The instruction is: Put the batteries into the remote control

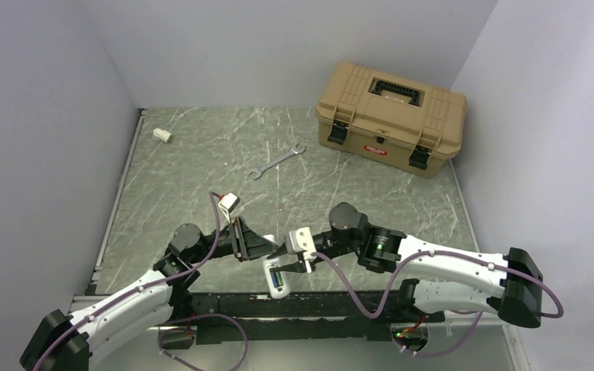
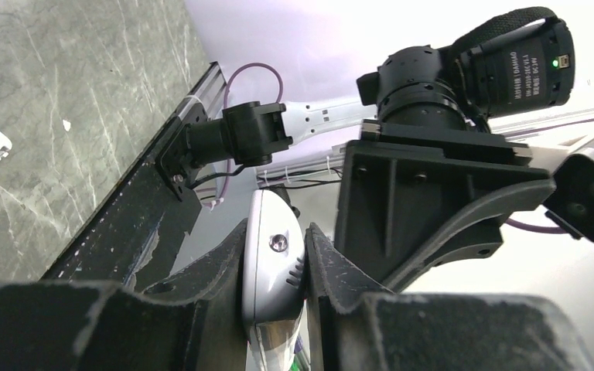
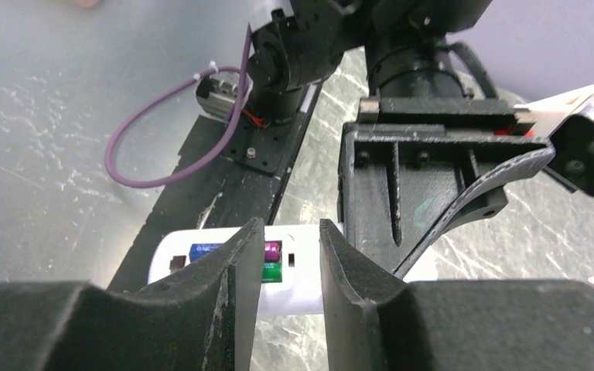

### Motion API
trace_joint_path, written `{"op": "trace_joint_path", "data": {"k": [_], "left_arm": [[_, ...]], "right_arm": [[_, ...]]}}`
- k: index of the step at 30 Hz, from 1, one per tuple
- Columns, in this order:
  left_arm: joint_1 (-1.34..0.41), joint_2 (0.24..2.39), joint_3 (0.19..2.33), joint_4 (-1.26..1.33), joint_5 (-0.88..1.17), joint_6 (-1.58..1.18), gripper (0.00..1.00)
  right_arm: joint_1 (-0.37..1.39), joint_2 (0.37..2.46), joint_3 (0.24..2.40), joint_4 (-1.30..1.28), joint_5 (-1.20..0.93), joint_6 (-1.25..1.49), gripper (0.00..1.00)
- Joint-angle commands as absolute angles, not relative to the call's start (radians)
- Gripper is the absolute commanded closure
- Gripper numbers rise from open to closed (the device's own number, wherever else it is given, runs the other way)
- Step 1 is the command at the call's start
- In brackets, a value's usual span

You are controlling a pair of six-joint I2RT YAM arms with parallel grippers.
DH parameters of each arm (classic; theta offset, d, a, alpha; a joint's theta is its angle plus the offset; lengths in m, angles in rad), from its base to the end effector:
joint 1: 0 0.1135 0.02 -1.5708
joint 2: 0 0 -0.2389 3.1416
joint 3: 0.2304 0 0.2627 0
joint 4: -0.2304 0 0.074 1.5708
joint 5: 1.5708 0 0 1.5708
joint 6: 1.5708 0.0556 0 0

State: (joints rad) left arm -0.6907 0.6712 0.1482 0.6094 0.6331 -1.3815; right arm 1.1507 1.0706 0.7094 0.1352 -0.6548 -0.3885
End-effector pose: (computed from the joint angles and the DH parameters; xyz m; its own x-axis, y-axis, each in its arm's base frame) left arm 0.1354 -0.1546 0.1966 -0.9381 -0.2518 -0.2376 0.2475 -0.0077 -0.9689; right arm 0.0837 0.2704 0.2624 0.2814 -0.1066 -0.9536 -0.9289 -0.2796 -0.2429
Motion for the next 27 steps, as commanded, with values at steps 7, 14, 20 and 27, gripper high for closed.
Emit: {"op": "trace_joint_path", "data": {"k": [7, 14, 20, 27], "left_arm": [[-0.696, 0.727, 0.173, 0.750, 0.640, -1.363, 1.00], [-0.695, 0.696, 0.148, 0.780, 0.584, -1.287, 1.00], [-0.695, 0.672, 0.138, 0.821, 0.557, -1.259, 1.00], [-0.696, 0.658, 0.152, 0.850, 0.564, -1.251, 1.00]], "right_arm": [[1.151, 0.912, 0.701, 0.274, -0.531, -0.155, 0.53], [1.149, 0.789, 0.640, 0.189, -0.152, 0.329, 0.33], [1.147, 0.797, 0.694, -0.086, -0.060, 0.576, 0.29], [1.146, 0.812, 0.608, 0.040, -0.228, 0.731, 0.21]]}}
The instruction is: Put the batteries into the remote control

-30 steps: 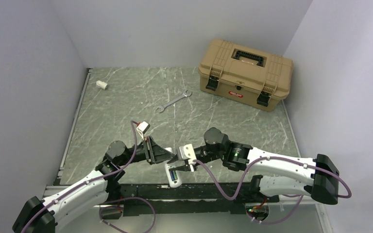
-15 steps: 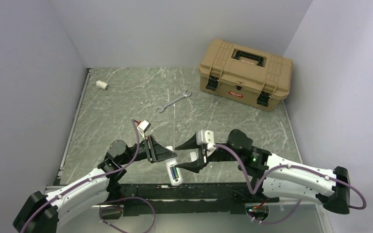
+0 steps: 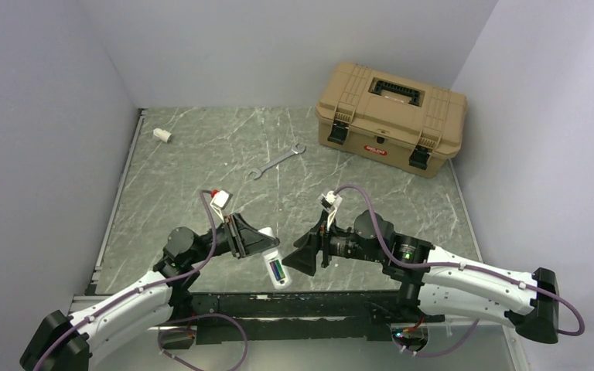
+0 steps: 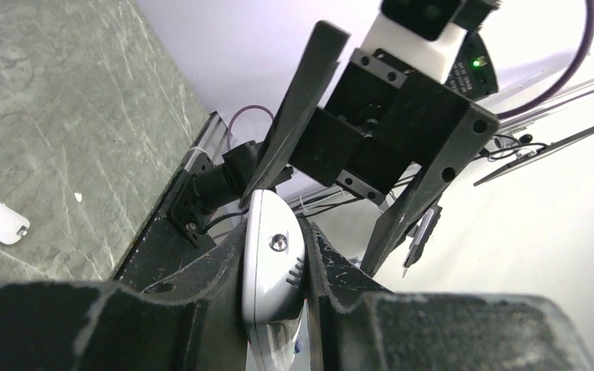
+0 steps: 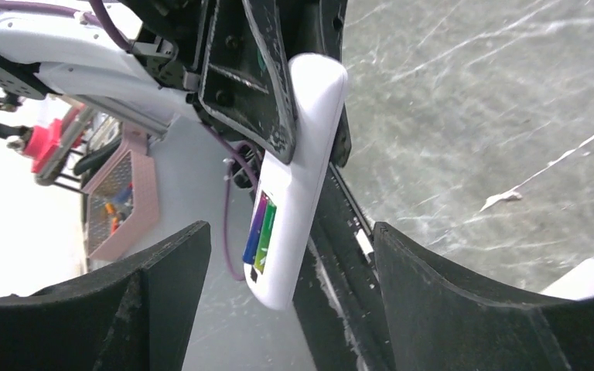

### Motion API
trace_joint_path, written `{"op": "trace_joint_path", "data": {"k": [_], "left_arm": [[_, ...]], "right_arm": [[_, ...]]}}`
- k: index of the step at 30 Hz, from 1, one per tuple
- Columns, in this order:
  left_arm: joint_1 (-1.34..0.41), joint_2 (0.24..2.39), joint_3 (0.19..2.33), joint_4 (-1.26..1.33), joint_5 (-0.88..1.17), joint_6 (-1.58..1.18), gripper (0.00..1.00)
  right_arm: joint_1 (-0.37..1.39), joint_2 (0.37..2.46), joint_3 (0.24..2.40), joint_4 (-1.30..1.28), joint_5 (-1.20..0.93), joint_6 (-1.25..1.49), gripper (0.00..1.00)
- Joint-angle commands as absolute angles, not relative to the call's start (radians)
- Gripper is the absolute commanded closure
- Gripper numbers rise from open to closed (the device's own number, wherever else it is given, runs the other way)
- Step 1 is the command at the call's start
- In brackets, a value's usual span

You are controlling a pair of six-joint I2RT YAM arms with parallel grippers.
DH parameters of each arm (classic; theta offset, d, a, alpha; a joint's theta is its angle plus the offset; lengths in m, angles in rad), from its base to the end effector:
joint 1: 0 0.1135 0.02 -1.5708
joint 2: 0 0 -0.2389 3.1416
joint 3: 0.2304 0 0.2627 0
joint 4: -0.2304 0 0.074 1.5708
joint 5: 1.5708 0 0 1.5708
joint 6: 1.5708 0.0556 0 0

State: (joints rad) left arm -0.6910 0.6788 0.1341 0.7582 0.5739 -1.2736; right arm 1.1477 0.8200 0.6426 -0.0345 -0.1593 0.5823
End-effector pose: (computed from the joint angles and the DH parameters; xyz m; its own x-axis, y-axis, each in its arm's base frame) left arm 0.1363 -0.1519 0.2079 -0.8549 -0.3350 -0.3962 0.4326 -0.0386 -0.9008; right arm 0.0927 0.2273 0.2750 -0.6022 -0.0150 -0.7982 -0.7576 0.3259 0.5655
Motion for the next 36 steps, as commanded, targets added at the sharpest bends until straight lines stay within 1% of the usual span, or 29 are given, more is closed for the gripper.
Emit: {"op": "trace_joint_path", "data": {"k": [1, 9, 16, 22, 36], "left_arm": [[-0.696, 0.656, 0.154, 0.845, 0.563, -1.249, 1.00], [-0.696, 0.644, 0.153, 0.830, 0.557, -1.248, 1.00], [-0.695, 0.652, 0.154, 0.833, 0.557, -1.252, 1.00], [-0.695, 0.656, 0.149, 0.841, 0.556, -1.254, 1.00], [-0.696, 0.637, 0.143, 0.827, 0.552, -1.253, 1.00]], "right_arm": [[1.147, 0.810, 0.600, 0.054, -0.234, 0.736, 0.20], [1.147, 0.871, 0.610, 0.062, -0.302, 0.736, 0.20], [1.147, 0.917, 0.607, 0.100, -0.318, 0.735, 0.26], [1.147, 0.939, 0.612, 0.116, -0.336, 0.729, 0.28], [1.146, 0.975, 0.616, 0.138, -0.351, 0.729, 0.38]]}}
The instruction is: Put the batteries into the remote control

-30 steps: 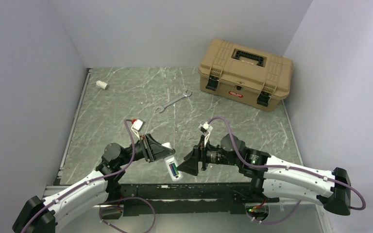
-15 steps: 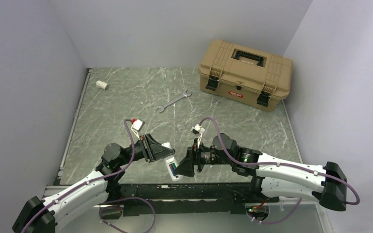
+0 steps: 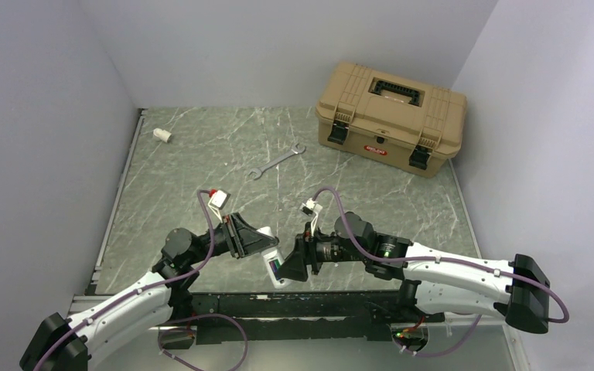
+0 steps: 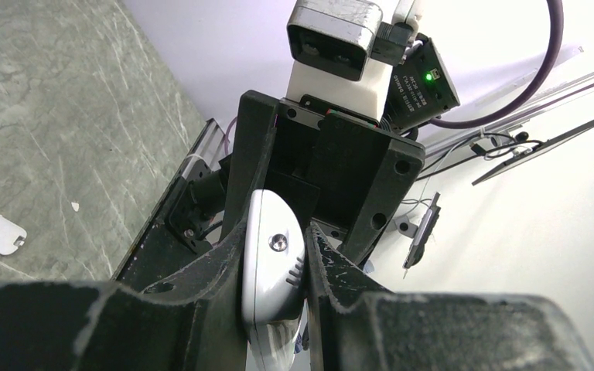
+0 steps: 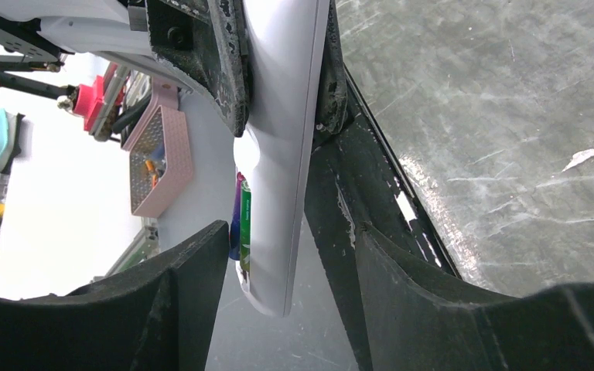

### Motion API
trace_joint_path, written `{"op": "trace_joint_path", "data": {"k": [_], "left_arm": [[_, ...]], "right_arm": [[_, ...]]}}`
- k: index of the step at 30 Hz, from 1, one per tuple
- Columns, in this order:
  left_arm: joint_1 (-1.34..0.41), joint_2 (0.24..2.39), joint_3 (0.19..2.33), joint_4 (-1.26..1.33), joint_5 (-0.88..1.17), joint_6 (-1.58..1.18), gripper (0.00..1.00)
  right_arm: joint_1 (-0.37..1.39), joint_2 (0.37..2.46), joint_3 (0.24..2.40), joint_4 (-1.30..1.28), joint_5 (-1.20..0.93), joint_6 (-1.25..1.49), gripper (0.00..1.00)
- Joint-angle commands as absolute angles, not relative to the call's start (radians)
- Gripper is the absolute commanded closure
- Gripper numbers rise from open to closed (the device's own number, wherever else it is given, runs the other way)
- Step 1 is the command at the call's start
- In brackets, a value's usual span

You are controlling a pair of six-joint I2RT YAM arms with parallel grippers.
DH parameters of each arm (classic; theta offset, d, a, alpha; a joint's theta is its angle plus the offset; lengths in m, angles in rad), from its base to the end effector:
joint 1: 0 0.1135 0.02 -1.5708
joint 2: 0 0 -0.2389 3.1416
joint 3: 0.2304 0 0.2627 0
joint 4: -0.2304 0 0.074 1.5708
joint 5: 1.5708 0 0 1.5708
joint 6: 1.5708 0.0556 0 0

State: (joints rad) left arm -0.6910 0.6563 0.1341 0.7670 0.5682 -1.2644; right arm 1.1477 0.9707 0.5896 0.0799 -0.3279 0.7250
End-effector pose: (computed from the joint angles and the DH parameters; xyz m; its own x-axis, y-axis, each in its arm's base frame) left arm 0.1347 -0.1503 0.2130 -0.8394 -0.3486 -0.4170 0.4614 -0.0517 -0.8857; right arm 0.0928 0.2497 0.2337 -0.7474 -0.1307 -0.6514 -0.6599 0.2604 0.7048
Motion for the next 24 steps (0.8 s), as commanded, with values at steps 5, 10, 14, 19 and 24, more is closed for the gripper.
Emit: {"op": "trace_joint_path", "data": {"k": [5, 10, 14, 19, 24], "left_arm": [[-0.696, 0.631, 0.144, 0.819, 0.549, -1.251, 1.00], [-0.696, 0.635, 0.143, 0.821, 0.547, -1.252, 1.00], [-0.696, 0.635, 0.146, 0.810, 0.541, -1.249, 1.00], [-0.696, 0.632, 0.141, 0.803, 0.527, -1.254, 1.00], [-0.696, 0.629, 0.133, 0.815, 0.517, -1.266, 1.00]], "right_arm": [[1.147, 0.980, 0.613, 0.137, -0.357, 0.726, 0.43], [1.147, 0.982, 0.609, 0.134, -0.357, 0.723, 0.51], [1.147, 0.991, 0.612, 0.117, -0.354, 0.711, 0.58], [1.147, 1.014, 0.615, 0.104, -0.353, 0.698, 0.66], [1.147, 1.037, 0.626, 0.091, -0.342, 0.682, 0.70]]}}
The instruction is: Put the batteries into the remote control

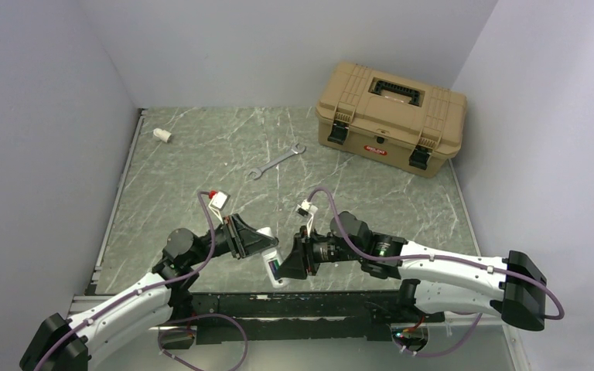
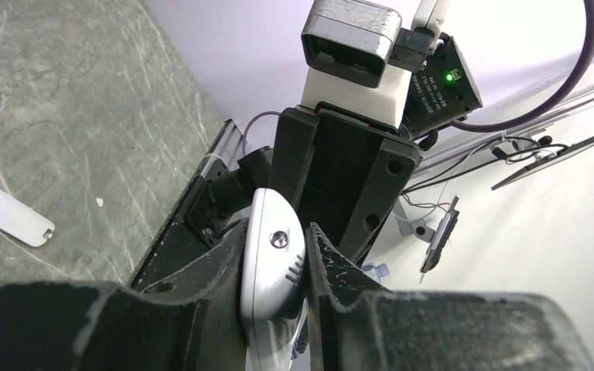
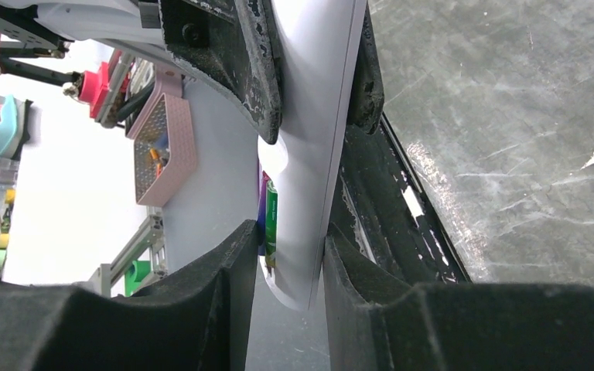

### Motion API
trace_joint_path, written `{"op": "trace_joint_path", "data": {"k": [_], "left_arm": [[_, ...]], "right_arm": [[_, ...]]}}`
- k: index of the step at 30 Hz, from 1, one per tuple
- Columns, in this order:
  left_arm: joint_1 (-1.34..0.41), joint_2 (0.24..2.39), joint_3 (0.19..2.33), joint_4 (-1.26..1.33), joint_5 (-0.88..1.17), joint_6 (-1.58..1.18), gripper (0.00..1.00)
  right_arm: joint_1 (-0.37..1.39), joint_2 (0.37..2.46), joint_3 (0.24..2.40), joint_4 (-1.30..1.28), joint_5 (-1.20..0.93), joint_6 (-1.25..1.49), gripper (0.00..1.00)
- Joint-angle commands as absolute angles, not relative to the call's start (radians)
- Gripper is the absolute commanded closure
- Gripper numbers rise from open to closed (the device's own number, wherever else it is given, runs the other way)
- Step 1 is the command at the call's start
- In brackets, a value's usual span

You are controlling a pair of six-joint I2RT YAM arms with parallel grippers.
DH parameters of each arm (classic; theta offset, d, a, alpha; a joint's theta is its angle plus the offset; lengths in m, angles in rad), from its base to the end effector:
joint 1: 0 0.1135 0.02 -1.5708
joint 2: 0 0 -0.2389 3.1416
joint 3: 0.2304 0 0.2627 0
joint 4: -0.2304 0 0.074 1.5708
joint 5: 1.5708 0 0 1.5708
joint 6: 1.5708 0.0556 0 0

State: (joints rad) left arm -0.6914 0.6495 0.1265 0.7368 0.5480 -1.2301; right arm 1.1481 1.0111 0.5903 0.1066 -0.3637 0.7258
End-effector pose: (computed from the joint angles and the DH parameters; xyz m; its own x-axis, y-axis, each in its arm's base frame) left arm 0.1356 -0.1498 0.2080 -0.8280 -0.3590 -0.4307 0.4670 -0.0163 -0.8841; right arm 0.0931 0.2552 0.2273 -0.7527 -0.1611 -0.6384 -0.6572 0.2431 0.7135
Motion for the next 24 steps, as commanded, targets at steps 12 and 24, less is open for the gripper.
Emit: {"op": "trace_joint_path", "data": {"k": [12, 24], "left_arm": [[-0.696, 0.558, 0.098, 0.716, 0.422, -1.293, 1.00], [-0.696, 0.542, 0.086, 0.694, 0.381, -1.316, 1.00]], "right_arm": [[1.152, 1.084, 0.660, 0.044, -0.296, 0.652, 0.77], [1.189, 1.122, 0.707, -0.052, -0.215, 0.612, 0.81]]}}
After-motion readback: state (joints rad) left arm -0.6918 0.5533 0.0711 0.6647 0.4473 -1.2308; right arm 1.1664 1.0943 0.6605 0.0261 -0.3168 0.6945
